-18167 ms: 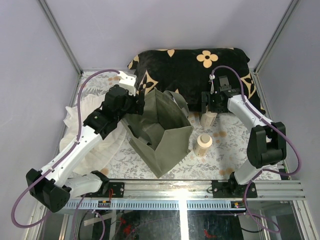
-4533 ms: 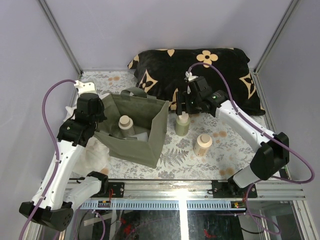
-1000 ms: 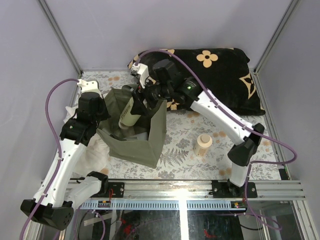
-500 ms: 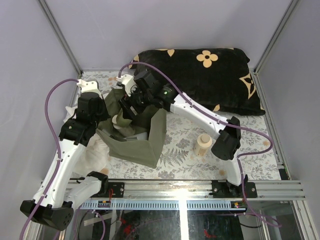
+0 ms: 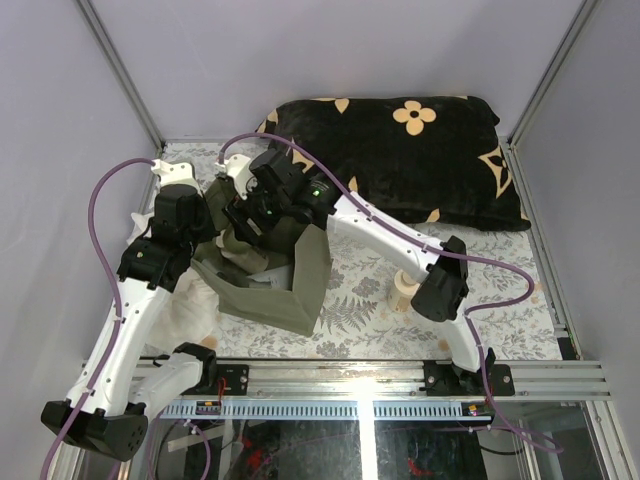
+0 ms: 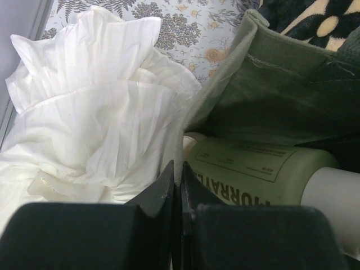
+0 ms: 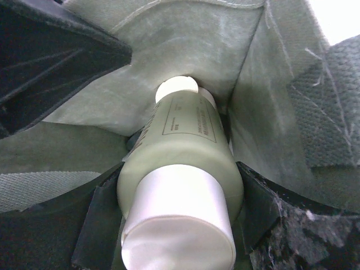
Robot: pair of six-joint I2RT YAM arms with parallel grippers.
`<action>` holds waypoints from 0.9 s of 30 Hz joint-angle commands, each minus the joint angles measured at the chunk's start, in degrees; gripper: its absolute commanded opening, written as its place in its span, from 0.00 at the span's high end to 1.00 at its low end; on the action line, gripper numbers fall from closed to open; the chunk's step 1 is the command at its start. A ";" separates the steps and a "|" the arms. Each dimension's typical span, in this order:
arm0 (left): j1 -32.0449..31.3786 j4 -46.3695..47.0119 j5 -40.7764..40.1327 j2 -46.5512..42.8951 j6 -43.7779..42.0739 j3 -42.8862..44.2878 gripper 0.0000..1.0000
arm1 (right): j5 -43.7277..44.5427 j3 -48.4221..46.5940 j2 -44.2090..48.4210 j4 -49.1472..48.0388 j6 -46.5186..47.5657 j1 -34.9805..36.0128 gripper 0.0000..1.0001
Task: Place the personal care products into the canvas bag
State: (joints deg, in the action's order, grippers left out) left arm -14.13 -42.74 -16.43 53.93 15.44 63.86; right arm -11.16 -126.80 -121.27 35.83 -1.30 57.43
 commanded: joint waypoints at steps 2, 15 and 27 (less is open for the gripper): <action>0.06 2.19 1.10 -0.93 0.73 1.65 1.00 | 6.94 -2.25 -1.14 0.89 0.88 0.47 1.00; 0.15 2.14 0.99 -0.73 0.72 1.70 1.00 | 11.53 -10.94 4.27 10.28 0.45 0.38 1.00; 0.14 2.10 0.95 -0.24 0.38 2.26 1.00 | 19.31 -6.11 13.68 23.06 -0.51 -0.08 1.00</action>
State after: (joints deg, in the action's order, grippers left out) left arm -14.13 -42.65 -15.97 53.93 15.77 63.99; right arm 3.62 -133.91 -113.71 56.73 -1.93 57.67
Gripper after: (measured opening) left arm 0.009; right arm 0.762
